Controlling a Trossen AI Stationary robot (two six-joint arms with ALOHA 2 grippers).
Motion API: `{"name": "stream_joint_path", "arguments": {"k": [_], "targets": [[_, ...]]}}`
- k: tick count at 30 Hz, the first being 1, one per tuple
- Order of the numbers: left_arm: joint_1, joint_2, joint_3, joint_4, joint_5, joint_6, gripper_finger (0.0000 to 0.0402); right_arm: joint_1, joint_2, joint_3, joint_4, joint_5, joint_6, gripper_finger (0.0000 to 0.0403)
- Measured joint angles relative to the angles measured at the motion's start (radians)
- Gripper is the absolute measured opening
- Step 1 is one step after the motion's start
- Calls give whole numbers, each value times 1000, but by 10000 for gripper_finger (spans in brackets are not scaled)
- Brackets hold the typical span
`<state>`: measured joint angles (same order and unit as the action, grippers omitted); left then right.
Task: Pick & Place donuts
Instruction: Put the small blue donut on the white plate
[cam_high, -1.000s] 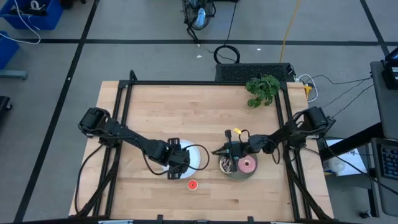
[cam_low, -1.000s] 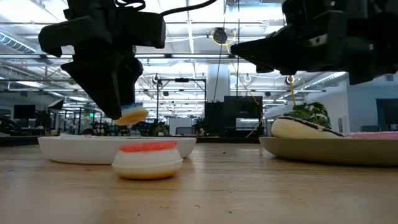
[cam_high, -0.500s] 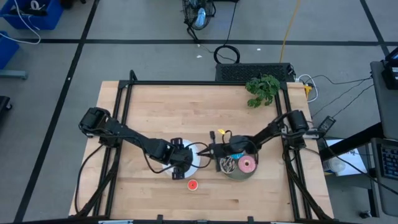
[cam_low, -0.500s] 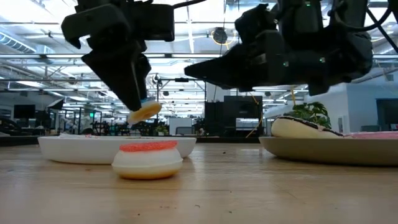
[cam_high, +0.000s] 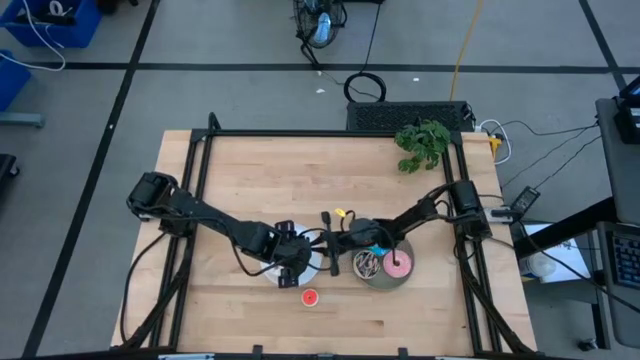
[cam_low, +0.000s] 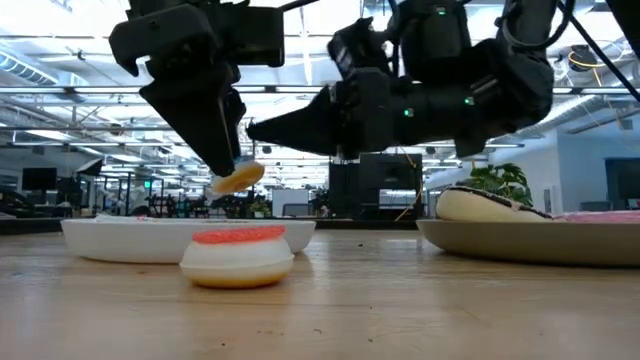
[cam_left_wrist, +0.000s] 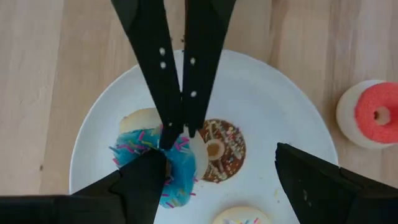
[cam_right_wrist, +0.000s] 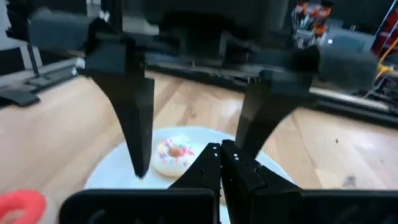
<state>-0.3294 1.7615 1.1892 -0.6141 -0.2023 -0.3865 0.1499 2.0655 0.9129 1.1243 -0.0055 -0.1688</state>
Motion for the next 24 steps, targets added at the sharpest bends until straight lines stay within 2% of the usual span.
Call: {"name": "stream_joint_path", "arguments": {"k": [4, 12, 20, 24], "targets": [[8, 0, -1, -24, -1, -2, 294, -19, 33, 37, -32, -1, 9, 0], [9, 0, -2, -84, -16, -16, 294, -54, 98, 108, -83, -76, 66, 0], [7, 0, -2, -88, -16, -43, 294, -42, 74, 88, -85, -78, 67, 0], [-7, 0, -2, -82, -16, -54, 294, -28, 15, 58, -159, -73, 24, 0]]}}
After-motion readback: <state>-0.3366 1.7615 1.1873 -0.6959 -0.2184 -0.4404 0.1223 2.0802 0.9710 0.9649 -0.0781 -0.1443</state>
